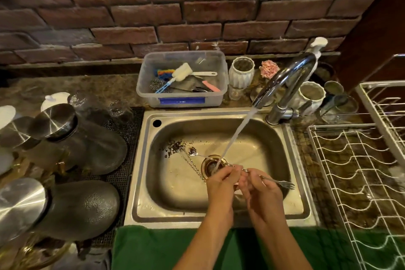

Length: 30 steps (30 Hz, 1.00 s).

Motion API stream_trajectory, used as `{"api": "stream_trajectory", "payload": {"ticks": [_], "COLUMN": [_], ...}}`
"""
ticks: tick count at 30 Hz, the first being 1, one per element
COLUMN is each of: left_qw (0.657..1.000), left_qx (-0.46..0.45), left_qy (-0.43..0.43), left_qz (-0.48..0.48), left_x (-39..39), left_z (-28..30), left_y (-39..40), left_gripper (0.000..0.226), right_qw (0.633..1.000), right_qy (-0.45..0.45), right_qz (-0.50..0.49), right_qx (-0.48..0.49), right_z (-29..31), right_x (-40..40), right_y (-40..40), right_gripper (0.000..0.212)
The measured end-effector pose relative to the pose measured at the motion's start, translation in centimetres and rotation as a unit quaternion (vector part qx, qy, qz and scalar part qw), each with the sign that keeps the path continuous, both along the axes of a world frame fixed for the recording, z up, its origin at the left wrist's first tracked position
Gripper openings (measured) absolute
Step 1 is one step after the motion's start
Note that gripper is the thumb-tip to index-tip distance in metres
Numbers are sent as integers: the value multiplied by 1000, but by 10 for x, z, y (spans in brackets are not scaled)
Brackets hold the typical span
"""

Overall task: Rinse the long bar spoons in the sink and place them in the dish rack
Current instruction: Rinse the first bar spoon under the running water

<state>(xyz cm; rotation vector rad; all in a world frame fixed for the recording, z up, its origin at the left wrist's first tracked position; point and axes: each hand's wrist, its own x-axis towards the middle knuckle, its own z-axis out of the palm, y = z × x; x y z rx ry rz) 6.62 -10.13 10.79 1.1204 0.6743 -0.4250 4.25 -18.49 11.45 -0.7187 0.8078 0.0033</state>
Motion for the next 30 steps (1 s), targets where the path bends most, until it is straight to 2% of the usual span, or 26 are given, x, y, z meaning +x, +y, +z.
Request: {"api": "stream_trajectory", "payload": {"ticks": [2,6,9,14,18,21,23,30], "left_qw": [1000,993,997,996,994,996,998,1000], "left_qx": [-13,-35,-19,73,100,81,54,23], "left_qy": [9,26,-18,-44,-33,-23,-20,-3], "left_qz": [-9,106,67,-3,-15,-12,-10,16], "left_x": [4,27,46,65,69,73,74,72], "left_z": [-2,-10,-12,-18,-24,-23,-23,-24], "left_y": [5,35,36,17,9,5,3,1], "left_gripper": [13,19,20,9,18,8,16,13], "right_qw": [1000,998,997,997,997,997,996,994], "right_qy": [2,12,22,1,2,11,23,29], "right_qz": [-19,-50,-60,-75,-71,-70,-79,-106], "right_qx": [-9,-27,-31,-22,-32,-36,-34,-4], "right_z": [1,0,-4,-9,-12,-14,-17,-12], "right_x": [-2,-6,-9,-8,-9,-8,-7,-1], "right_y": [-12,-37,-46,-52,-55,-55,-56,-57], "right_gripper": [15,21,23,23,21,22,21,17]}}
